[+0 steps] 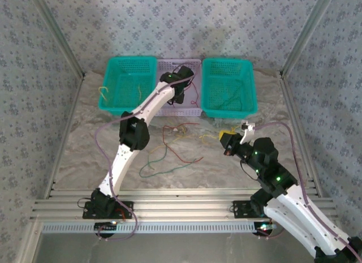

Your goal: Untangle the cables

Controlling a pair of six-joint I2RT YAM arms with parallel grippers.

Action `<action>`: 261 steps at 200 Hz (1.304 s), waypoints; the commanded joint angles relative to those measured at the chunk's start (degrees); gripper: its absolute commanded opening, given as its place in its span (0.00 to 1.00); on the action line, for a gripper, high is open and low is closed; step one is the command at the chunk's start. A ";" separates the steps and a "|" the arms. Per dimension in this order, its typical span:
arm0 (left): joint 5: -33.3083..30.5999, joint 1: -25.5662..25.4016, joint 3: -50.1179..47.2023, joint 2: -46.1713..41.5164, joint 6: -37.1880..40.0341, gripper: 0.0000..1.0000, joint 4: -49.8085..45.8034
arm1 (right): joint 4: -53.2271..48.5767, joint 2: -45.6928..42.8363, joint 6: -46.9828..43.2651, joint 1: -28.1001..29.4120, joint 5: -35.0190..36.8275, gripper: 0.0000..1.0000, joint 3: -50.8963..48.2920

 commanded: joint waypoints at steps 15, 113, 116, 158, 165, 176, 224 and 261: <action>2.14 -0.02 2.39 -5.74 -0.13 0.77 -3.96 | 0.16 0.68 1.06 0.39 -0.33 0.00 2.22; 28.27 -0.58 -30.10 -38.41 -8.35 0.89 13.16 | 0.67 11.39 1.55 -1.88 -4.66 0.00 11.90; 29.15 -0.56 -31.94 -39.70 -8.88 0.89 14.30 | 0.88 11.67 1.75 -2.00 -4.93 0.00 11.94; 46.55 -0.80 -57.46 -54.85 -16.04 0.89 32.40 | 5.85 14.75 4.78 -3.85 -10.47 0.00 12.15; 49.71 -1.13 -61.03 -56.64 -17.27 0.89 35.81 | 6.85 15.17 5.08 -4.02 -11.47 0.00 12.02; 53.85 -2.24 -66.28 -59.20 -18.51 0.89 41.36 | 8.40 15.91 5.58 -4.15 -12.48 0.00 11.97; 56.81 -8.37 -75.73 -63.94 -12.80 0.88 46.39 | 10.43 18.87 7.35 -4.15 -15.35 0.00 12.42; 56.84 -8.52 -76.90 -64.06 -11.66 0.82 47.48 | 11.06 19.85 8.09 -3.97 -16.60 0.00 12.34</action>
